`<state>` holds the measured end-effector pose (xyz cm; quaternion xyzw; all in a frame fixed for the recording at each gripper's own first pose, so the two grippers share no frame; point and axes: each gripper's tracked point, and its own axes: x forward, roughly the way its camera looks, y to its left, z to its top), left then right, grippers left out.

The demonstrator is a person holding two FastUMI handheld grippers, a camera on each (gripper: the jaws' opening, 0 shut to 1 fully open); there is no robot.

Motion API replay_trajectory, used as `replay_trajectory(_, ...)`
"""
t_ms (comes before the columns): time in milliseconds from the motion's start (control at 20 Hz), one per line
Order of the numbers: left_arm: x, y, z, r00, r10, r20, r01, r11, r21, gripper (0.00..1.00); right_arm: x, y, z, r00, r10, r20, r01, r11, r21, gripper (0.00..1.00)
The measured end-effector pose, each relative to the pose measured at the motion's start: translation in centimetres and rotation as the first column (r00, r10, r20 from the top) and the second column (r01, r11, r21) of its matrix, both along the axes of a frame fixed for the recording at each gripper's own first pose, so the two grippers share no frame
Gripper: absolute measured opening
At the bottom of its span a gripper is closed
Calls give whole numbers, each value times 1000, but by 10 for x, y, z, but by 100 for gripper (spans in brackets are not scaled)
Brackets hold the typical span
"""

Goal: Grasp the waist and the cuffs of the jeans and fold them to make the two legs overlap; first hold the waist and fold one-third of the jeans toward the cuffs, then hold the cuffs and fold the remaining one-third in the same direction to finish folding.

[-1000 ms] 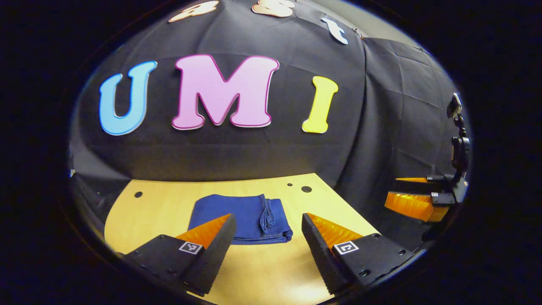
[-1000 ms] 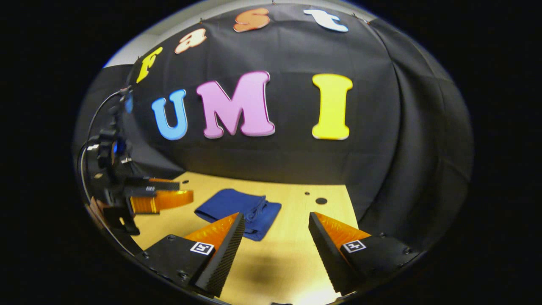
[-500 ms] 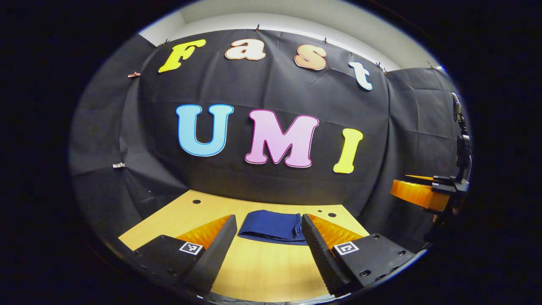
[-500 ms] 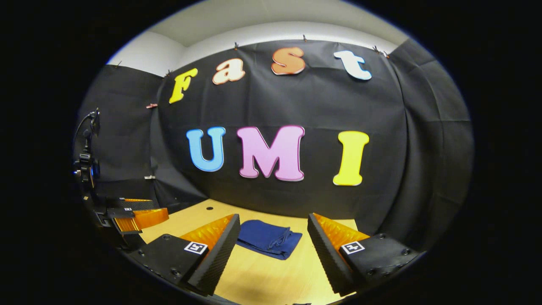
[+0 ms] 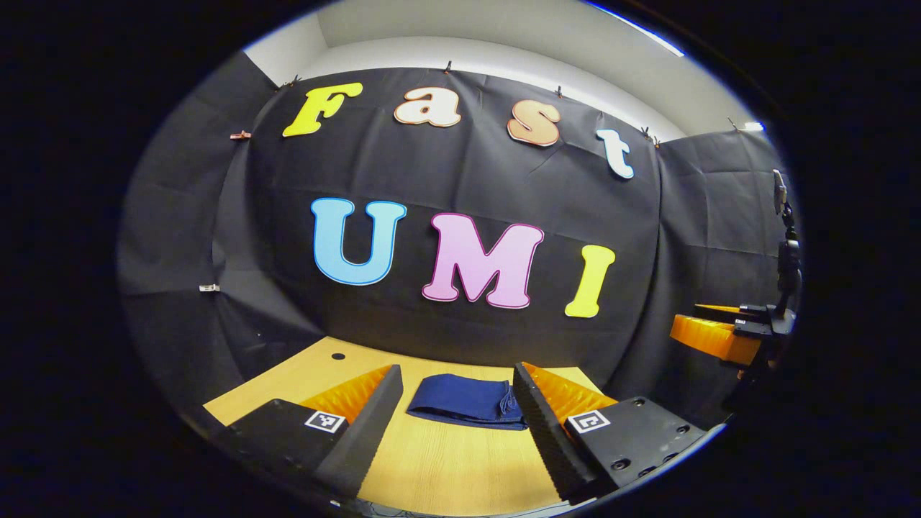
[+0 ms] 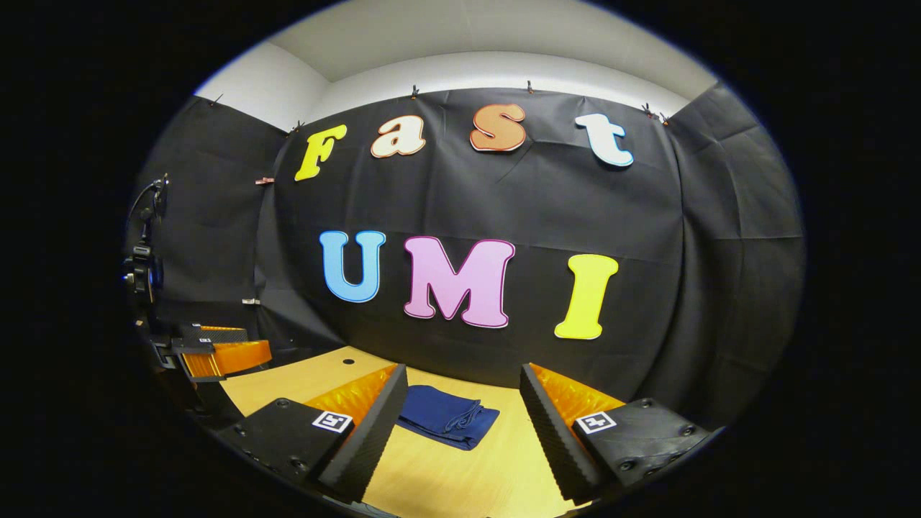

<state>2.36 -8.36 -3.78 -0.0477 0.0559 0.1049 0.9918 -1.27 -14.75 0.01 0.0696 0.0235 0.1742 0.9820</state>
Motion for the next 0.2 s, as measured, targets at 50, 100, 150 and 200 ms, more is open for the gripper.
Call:
replay_trajectory(50, 0, 1, 0, 1000, -3, 0, 3, 1000, 7, 96, 0, -1, 0, 1000, -3, 1, 3, 1000, -1, 93)
replay_trajectory(100, -1, 2, 1, 1000, 2, -1, -2, 1000, 21, 96, 1, -2, 0, 1000, -7, 1, 7, 1000, -3, 93)
replay_trajectory(150, -2, 1, 4, 1000, 9, 2, -9, 999, 33, 96, 1, -3, 1, 1000, -10, 1, 10, 1000, -3, 93)
replay_trajectory(200, -3, 1, 6, 1000, 10, 8, -11, 999, 43, 92, 1, -3, 2, 1000, -11, 2, 11, 1000, -1, 96)
